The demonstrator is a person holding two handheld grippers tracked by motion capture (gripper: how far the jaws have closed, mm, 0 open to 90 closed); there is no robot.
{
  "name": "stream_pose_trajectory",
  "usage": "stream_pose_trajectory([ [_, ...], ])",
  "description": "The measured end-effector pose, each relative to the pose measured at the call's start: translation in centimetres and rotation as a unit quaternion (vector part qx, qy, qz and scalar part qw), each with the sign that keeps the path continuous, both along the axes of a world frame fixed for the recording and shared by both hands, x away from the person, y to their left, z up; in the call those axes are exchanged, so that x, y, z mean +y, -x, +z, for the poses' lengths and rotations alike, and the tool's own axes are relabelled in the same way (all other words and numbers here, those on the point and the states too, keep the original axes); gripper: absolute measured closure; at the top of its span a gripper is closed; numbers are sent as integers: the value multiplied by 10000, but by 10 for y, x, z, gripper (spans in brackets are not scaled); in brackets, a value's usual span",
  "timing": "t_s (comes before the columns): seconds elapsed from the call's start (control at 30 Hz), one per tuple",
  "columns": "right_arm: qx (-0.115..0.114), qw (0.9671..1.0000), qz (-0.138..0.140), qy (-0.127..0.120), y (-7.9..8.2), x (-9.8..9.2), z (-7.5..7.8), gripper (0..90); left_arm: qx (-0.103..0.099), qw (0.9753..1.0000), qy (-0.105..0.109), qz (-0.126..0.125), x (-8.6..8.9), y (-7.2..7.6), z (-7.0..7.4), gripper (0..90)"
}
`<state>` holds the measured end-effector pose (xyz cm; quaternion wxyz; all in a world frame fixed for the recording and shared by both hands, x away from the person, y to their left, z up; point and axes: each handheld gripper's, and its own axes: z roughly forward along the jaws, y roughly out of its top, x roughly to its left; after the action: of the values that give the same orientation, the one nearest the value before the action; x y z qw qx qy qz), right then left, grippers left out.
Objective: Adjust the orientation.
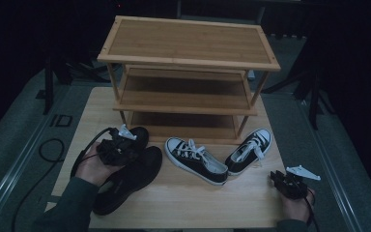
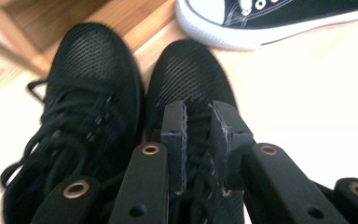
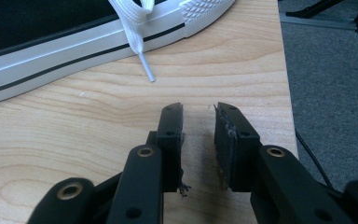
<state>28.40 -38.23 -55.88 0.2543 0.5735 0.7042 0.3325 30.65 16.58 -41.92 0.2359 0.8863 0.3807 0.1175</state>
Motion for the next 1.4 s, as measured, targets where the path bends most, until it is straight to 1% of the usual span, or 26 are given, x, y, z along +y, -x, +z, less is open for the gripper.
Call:
stream_pose_trajectory([
  [0.1, -4, 10000, -6, -1, 0, 0, 0, 718, 4, 10000, -5, -44, -7, -3, -1, 760],
  [0.2, -2, 10000, 6, 13, 0, 0, 0, 718, -12, 10000, 54, -57, -11, -6, -2, 759],
  [0.3, 39, 10000, 27, 49, -2, 2, 1, 718, -17, 9999, 86, -69, -12, -7, -3, 753],
  [0.4, 105, 9998, 107, 115, -2, 6, 3, 717, -19, 9999, 89, -67, -11, -9, -2, 747],
  [0.53, 131, 9992, 289, 252, -4, 14, 12, 722, -44, 9999, 116, -29, -8, -9, -1, 738],
  [0.67, 136, 9980, 559, 260, -3, 24, 20, 721, -61, 9999, 126, 8, -4, -8, 0, 721],
  [0.83, 196, 9957, 850, 326, -2, 35, 27, 722, -72, 9999, 129, 71, 3, -7, 0, 709],
  [1.03, 183, 9933, 1111, 261, 1, 45, 38, 730, -126, 9996, 182, 194, 14, -5, 0, 699],
  [1.07, 183, 9927, 1154, 285, 1, 47, 40, 731, -125, 9995, 190, 210, 17, -5, 0, 698],
  [1.17, 208, 9907, 1280, 404, -1, 55, 46, 733, -124, 9994, 201, 237, 20, -4, 0, 695],
  [1.3, 184, 9867, 1538, 485, -3, 68, 55, 734, -132, 9994, 213, 241, 22, -4, -1, 690],
  [1.4, 185, 9842, 1666, 567, -4, 76, 61, 735, -120, 9994, 241, 233, 22, -3, -1, 685],
])
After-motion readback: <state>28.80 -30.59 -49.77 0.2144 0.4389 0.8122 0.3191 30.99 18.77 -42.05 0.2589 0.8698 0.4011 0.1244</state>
